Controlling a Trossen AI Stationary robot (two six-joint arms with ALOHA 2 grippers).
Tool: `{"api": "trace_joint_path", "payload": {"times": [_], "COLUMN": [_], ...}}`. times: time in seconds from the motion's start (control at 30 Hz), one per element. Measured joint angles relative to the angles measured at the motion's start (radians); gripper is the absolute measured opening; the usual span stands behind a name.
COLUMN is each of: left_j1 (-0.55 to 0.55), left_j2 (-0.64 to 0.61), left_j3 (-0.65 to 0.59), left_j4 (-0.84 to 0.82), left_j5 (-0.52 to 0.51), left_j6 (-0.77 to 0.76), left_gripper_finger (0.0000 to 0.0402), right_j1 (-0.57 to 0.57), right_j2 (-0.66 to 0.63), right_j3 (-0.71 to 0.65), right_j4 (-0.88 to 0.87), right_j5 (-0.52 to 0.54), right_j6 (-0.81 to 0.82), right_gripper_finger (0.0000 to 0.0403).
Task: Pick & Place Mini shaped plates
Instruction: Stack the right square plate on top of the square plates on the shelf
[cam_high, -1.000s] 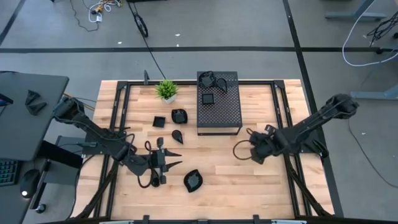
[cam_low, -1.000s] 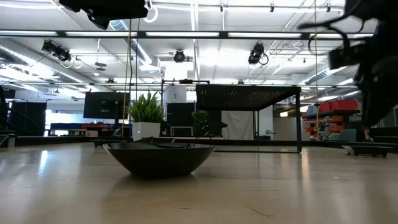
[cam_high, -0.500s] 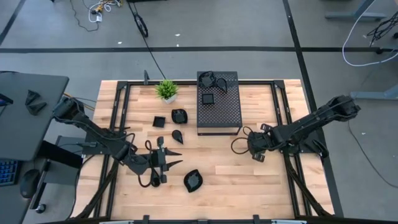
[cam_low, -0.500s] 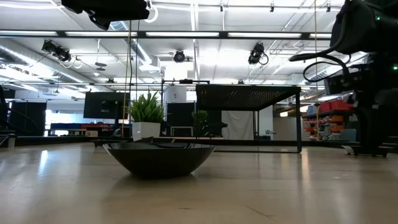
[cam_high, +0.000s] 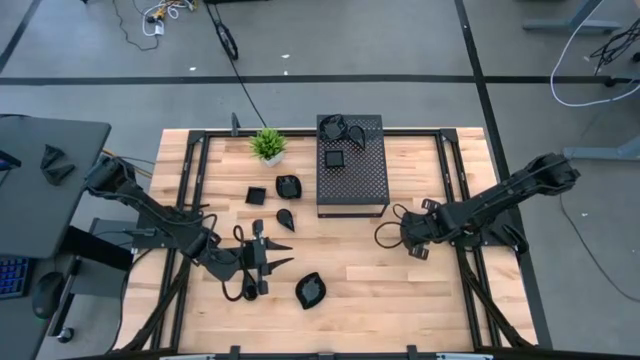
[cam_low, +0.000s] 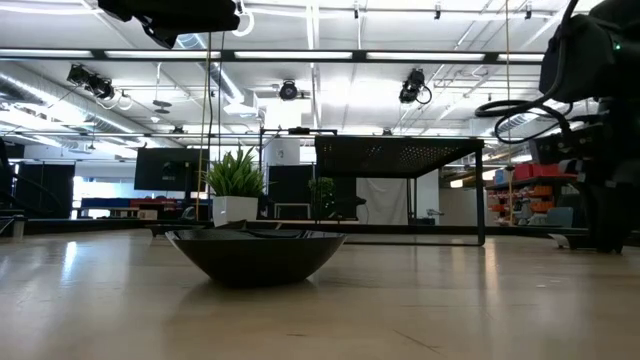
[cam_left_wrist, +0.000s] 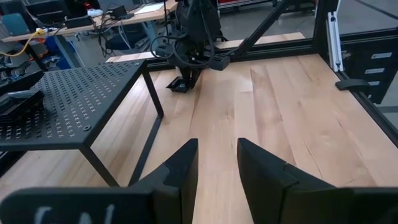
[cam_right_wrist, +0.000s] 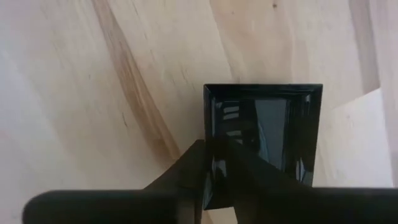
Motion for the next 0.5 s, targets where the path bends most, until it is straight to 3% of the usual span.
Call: {"api": "trace_joint_path", "payload": {"times": [0.27,0.5], "left_j1": [0.0,0.0], "left_j2": [0.0,0.0], "left_j3": [0.0,0.0], "left_j4": [0.0,0.0], "left_j5": [0.0,0.0], "left_j6": [0.0,0.0], "left_gripper_finger": [0.0117,0.0117], "right_j1": [0.001,0.044], "right_j2": [0.001,0.001], "right_j3": [0.016,0.158], "right_j4": [-0.03,-0.248], "right_j5": [0.008,0.004], "right_j6": [0.0,0.062], "right_gripper_finger": [0.0028,0.0004]}}
